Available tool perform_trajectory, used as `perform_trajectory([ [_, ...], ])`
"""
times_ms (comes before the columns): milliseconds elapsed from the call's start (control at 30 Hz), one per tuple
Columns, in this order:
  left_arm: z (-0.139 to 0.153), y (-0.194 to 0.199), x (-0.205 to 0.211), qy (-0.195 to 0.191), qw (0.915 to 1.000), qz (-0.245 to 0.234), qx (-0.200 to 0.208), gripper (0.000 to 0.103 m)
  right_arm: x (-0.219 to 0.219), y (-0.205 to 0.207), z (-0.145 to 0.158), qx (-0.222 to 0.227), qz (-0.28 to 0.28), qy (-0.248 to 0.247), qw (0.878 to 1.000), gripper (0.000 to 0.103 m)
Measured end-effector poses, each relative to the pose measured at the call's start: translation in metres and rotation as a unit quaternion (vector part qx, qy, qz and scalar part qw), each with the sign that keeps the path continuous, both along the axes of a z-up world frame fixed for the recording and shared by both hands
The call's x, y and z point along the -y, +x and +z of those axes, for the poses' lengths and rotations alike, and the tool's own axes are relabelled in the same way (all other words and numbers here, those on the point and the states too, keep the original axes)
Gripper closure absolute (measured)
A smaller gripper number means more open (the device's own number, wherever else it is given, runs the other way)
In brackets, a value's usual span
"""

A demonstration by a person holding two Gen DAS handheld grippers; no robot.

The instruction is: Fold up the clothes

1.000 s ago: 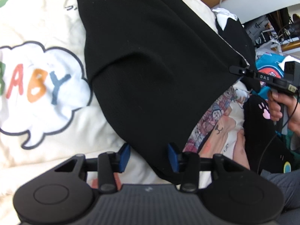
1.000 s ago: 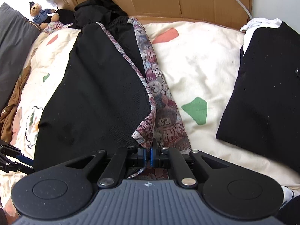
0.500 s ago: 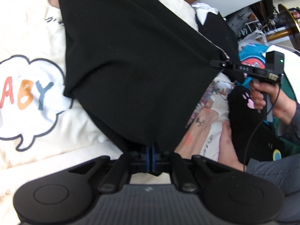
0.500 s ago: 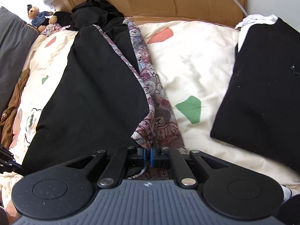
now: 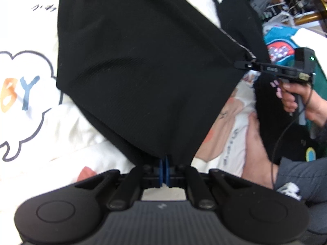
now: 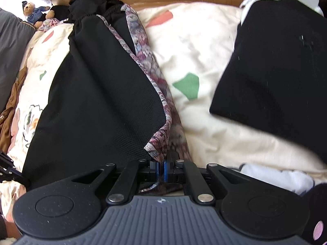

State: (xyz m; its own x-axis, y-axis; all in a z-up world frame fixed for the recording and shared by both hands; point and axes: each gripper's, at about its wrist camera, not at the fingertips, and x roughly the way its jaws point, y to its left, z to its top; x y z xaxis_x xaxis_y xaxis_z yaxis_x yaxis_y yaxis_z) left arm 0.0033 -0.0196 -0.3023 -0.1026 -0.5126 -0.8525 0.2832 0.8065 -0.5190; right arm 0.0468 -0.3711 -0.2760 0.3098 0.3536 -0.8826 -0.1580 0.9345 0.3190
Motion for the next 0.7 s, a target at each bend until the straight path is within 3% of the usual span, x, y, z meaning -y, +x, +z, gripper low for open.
perform_trajectory([
  [100,-0.001,0.002,-0.004,0.010,0.9999,0.002,-0.003,0.091,0.002,-0.001,-0.002,-0.005,-0.003,0.002,1.000,0.095],
  [233,0.004,0.003,-0.007,0.015,0.9999,-0.001,0.004,0.073,0.007,0.003,0.001,0.000,-0.005,-0.005,1.000,0.084],
  [367,0.015,0.009,-0.017,0.027,0.9994,0.005,0.020,0.068,0.016,0.005,0.005,0.005,-0.022,-0.008,1.000,0.074],
  [600,0.037,0.029,-0.030,0.036,0.9977,0.025,0.052,0.062,0.019,0.011,0.002,-0.004,-0.022,-0.004,1.000,0.077],
  [700,0.043,0.037,-0.028,0.040,0.9967,0.028,0.066,0.062,0.019,0.010,-0.004,-0.019,-0.021,-0.005,1.000,0.093],
])
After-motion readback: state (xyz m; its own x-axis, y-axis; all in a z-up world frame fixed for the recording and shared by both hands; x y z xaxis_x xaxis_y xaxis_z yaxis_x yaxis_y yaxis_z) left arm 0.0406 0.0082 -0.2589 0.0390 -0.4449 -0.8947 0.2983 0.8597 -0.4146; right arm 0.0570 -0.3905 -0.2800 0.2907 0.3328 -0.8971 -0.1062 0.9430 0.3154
